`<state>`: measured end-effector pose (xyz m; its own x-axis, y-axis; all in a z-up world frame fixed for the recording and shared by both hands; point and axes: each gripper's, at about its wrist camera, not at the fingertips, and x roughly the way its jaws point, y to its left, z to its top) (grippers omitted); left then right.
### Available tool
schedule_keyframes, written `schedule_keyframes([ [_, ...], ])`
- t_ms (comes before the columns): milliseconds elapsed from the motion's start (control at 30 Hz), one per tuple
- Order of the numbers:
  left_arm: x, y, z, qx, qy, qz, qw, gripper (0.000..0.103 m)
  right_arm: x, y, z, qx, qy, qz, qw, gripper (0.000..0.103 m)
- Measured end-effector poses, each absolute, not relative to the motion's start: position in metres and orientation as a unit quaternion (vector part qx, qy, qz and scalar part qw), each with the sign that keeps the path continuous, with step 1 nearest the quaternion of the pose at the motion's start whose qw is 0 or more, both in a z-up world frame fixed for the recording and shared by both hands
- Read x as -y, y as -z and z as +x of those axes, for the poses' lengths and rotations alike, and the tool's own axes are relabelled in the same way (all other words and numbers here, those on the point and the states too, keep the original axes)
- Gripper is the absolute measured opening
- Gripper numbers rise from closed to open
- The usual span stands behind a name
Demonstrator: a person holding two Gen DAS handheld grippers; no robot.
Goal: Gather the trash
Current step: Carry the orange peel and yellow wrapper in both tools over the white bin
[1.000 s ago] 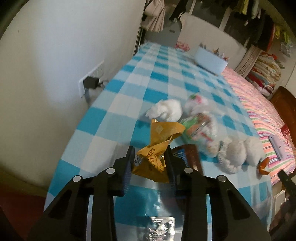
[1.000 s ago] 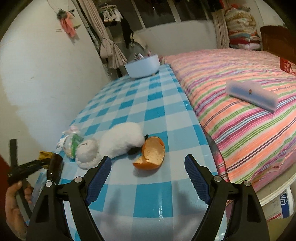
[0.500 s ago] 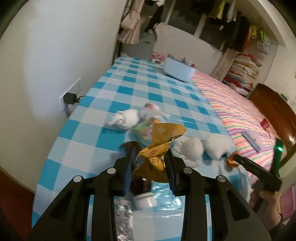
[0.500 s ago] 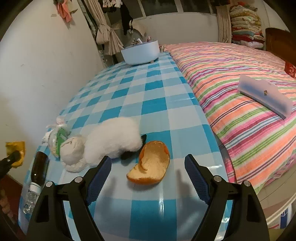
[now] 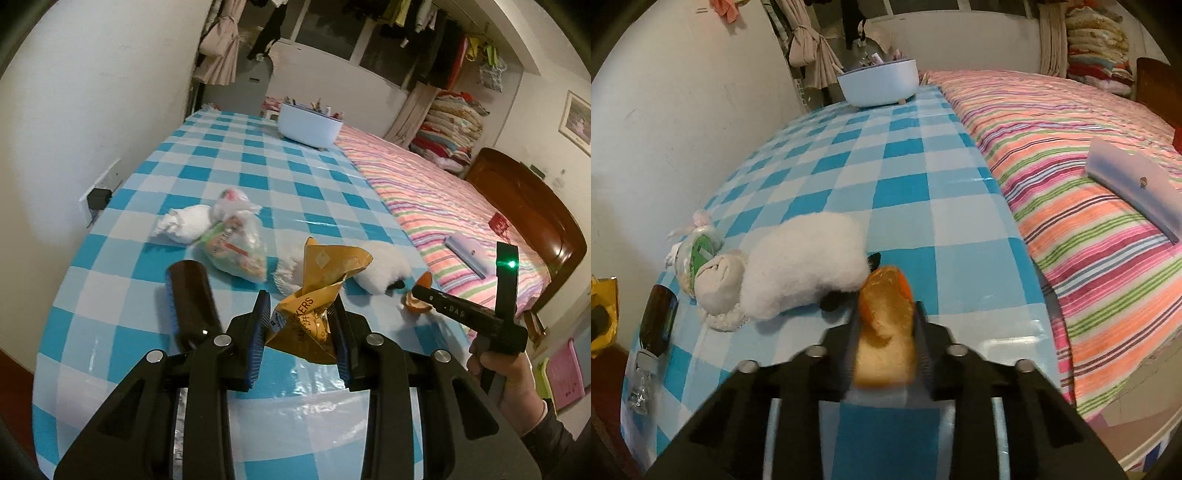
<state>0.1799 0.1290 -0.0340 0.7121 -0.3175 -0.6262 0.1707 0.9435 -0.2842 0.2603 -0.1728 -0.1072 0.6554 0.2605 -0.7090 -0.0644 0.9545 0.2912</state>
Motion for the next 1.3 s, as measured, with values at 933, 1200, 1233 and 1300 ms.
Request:
schedule_keyframes([
  [933, -0.012, 0.032, 0.151, -0.355, 0.244, -0.031, 0.902, 0.031, 0.237, 0.072, 0.155, -0.329, -0.067, 0.179, 0.925, 0.021],
  [1200, 0.026, 0.034, 0.137, -0.353, 0.28, -0.005, 0.893, 0.031, 0.26, 0.074, 0.123, -0.311, -0.047, 0.183, 0.931, 0.021],
  [1233, 0.031, 0.034, 0.134, -0.353, 0.284, -0.001, 0.892, 0.031, 0.264, 0.074, 0.119, -0.309, -0.044, 0.186, 0.932, 0.021],
  [1300, 0.039, 0.035, 0.131, -0.353, 0.292, 0.004, 0.889, 0.031, 0.271, 0.075, 0.11, -0.304, -0.035, 0.192, 0.932, 0.021],
])
